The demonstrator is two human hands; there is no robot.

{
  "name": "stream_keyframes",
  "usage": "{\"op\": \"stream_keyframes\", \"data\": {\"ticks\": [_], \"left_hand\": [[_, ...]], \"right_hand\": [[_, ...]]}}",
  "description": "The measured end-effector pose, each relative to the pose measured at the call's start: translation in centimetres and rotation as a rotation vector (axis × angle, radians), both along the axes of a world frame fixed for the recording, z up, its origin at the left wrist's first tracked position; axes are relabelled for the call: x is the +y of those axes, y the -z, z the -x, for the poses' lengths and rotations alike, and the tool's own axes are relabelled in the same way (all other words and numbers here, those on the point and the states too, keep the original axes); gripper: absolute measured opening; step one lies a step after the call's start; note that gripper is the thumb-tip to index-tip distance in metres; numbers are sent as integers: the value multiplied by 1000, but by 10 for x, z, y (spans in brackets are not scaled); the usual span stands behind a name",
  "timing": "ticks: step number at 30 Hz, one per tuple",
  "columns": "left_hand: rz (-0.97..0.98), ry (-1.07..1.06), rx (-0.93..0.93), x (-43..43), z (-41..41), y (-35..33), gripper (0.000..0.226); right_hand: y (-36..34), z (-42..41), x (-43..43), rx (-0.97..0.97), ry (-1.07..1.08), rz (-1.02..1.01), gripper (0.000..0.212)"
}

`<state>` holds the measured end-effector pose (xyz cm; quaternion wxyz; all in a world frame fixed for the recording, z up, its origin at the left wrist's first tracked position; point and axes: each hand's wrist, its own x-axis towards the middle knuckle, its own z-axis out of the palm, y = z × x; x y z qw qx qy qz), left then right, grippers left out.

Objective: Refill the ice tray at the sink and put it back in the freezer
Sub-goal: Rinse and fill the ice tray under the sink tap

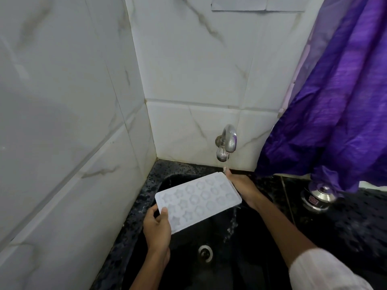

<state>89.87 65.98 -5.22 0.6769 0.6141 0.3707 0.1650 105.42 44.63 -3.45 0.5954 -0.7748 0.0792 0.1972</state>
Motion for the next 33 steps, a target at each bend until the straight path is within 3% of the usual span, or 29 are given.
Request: {"op": "stream_keyframes", "data": {"ticks": [3,6,11,17,24,33], "left_hand": [[11,0,5,-2,-6,-3,17],[13,11,3,-3,-9,-5,18],[21,14,9,-3,-11,-5,20],[37,10,12,4,-12,-5,20],[57,15,-22,11,-11,-7,16],[61,18,-35,7,-14,-10,14]], "right_hand": [[0,20,-8,-128,-63,-22,33],[-13,8,-3,-256,64,107,34],[-39,-42,15,-81,249,-153,27],[-43,-68,33,70,296,-245,13],[-34,-75,31,61,330,-252,38],[-36,-72,31,48,315,-262,51]]}}
